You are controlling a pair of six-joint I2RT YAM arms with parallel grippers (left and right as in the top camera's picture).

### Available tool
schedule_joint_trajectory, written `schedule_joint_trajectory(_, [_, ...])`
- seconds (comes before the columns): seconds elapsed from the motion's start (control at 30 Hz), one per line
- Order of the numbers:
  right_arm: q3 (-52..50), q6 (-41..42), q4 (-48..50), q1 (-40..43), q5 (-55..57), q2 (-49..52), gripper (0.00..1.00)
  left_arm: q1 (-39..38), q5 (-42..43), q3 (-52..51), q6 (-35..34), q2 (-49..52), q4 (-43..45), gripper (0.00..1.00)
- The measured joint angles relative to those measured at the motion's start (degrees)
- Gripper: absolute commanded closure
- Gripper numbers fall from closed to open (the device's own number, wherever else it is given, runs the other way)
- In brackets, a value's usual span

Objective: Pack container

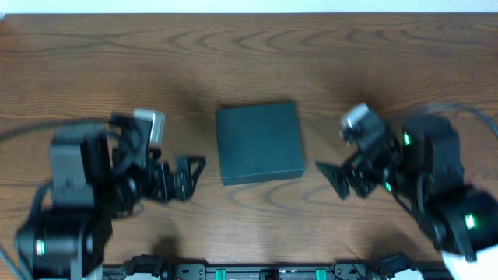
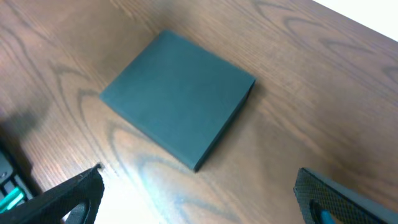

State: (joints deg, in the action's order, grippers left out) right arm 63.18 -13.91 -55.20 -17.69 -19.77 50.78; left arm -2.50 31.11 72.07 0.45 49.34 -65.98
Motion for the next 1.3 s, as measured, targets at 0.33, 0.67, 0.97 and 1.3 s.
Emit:
schedule_joint_trajectory(0.33, [-8.15, 1.62, 0.11, 0.0, -0.81, -20.96, 0.01, -0.02, -0.44, -12.44, -0.24, -17.27, 0.39, 0.01])
schedule_joint_trajectory(0.67, [-8.28, 1.81, -0.31, 0.0, -1.03, -22.93, 0.01, -0.02, -0.72, -13.4, -0.44, -20.22, 0.2, 0.01])
schedule_joint_trajectory(0.97, [-8.31, 1.81, -2.67, 0.0, -1.05, -22.93, 0.01, -0.02, -0.92, -13.4, -0.44, -20.22, 0.17, 0.01])
schedule_joint_trajectory(1.3, [-8.31, 1.84, -5.9, 0.0, -1.05, -22.93, 0.01, -0.04, -8.07, -13.86, -0.44, -20.31, 0.28, 0.01])
